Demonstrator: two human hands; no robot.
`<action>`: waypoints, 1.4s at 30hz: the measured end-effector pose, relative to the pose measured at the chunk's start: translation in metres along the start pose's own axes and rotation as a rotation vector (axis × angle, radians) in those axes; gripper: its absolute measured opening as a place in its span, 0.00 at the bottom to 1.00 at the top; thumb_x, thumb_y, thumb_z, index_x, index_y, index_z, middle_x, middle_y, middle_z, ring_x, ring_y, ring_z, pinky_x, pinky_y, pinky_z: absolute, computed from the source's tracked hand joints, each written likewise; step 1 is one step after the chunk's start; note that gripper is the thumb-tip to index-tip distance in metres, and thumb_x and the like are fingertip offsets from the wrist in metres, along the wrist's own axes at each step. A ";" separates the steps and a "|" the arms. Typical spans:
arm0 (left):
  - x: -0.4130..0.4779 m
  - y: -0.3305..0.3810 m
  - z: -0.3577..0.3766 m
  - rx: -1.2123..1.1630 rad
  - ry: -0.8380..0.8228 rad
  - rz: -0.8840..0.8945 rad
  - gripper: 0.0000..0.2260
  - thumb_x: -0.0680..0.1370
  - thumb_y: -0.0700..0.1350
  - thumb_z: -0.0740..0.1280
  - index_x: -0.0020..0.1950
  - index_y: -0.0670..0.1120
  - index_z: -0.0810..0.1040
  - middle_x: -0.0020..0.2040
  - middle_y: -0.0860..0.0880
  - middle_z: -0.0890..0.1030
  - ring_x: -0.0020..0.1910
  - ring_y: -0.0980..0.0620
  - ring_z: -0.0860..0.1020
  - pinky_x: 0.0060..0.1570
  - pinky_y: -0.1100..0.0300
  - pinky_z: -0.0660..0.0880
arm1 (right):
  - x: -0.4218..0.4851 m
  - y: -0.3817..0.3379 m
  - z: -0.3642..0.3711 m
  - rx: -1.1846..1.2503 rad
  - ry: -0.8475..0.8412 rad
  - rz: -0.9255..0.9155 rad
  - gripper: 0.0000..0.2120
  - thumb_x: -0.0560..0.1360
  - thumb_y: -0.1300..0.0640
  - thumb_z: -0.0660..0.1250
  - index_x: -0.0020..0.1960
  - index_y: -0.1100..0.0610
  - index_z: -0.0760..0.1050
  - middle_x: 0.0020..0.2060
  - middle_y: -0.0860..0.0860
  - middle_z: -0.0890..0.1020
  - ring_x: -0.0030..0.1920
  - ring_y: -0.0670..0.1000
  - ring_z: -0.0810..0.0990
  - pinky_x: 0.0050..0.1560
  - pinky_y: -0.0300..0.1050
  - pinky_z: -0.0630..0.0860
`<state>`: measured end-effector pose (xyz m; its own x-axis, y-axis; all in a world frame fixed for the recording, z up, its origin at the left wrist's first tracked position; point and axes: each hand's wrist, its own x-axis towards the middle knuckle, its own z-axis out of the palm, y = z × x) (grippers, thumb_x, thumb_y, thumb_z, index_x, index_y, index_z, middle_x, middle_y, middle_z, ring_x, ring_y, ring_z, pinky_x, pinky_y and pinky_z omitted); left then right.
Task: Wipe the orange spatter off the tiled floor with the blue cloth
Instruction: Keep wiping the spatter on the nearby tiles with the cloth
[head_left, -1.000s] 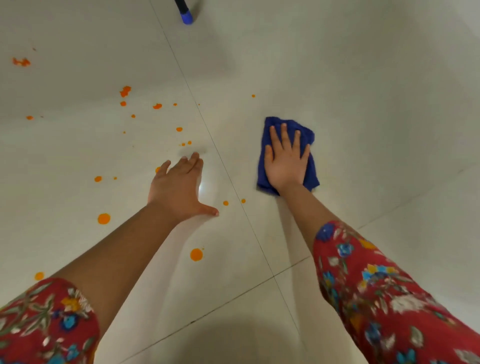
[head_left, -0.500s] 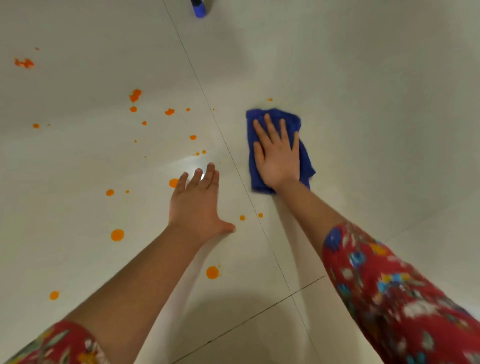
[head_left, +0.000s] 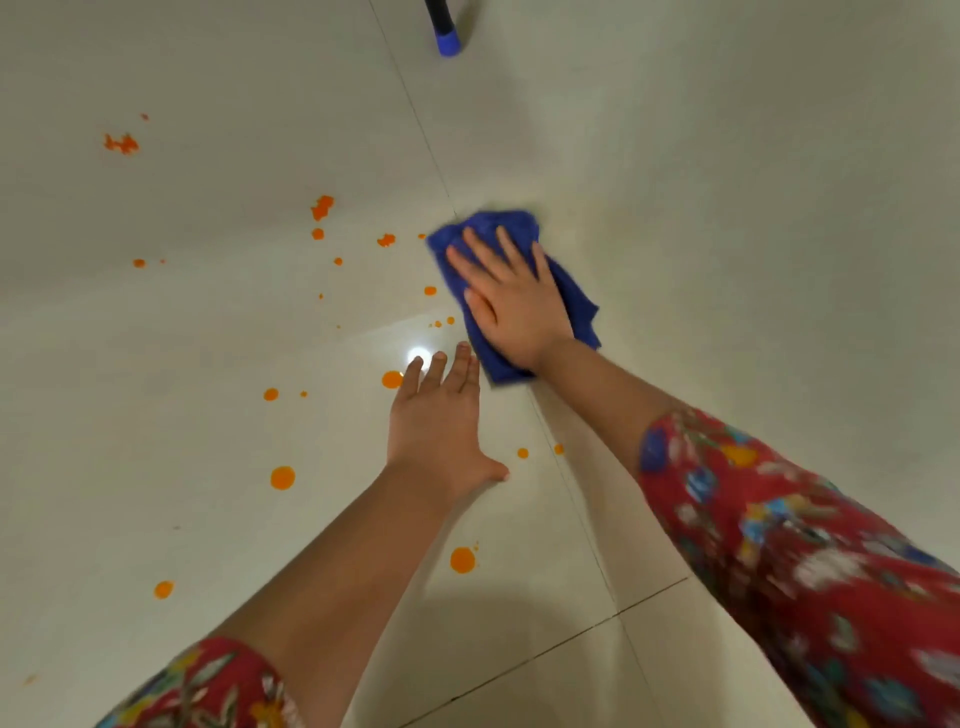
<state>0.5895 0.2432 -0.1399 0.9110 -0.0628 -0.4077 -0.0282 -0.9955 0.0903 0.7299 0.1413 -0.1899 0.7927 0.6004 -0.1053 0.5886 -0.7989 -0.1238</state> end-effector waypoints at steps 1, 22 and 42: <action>0.000 0.000 0.000 0.002 -0.004 0.001 0.55 0.66 0.71 0.65 0.79 0.45 0.42 0.79 0.48 0.42 0.78 0.48 0.45 0.74 0.50 0.38 | -0.025 0.007 0.003 0.000 -0.002 -0.043 0.25 0.81 0.47 0.47 0.78 0.45 0.55 0.78 0.45 0.56 0.78 0.53 0.51 0.76 0.58 0.47; 0.004 -0.001 0.001 0.040 -0.039 -0.024 0.56 0.64 0.73 0.66 0.79 0.46 0.44 0.80 0.50 0.43 0.78 0.50 0.46 0.73 0.47 0.38 | -0.079 0.036 0.010 0.036 0.027 0.421 0.25 0.82 0.44 0.45 0.79 0.42 0.48 0.79 0.45 0.49 0.79 0.55 0.44 0.75 0.64 0.42; -0.193 -0.053 0.101 -0.228 0.220 -0.339 0.43 0.71 0.73 0.46 0.79 0.49 0.46 0.79 0.56 0.42 0.77 0.56 0.43 0.74 0.56 0.46 | -0.245 -0.097 0.041 0.070 -0.010 0.137 0.26 0.80 0.44 0.49 0.78 0.42 0.54 0.78 0.44 0.55 0.79 0.55 0.50 0.74 0.62 0.48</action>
<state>0.3732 0.3012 -0.1580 0.9194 0.3049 -0.2486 0.3554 -0.9147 0.1924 0.4721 0.0738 -0.1925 0.8630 0.4867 -0.1353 0.4625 -0.8690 -0.1758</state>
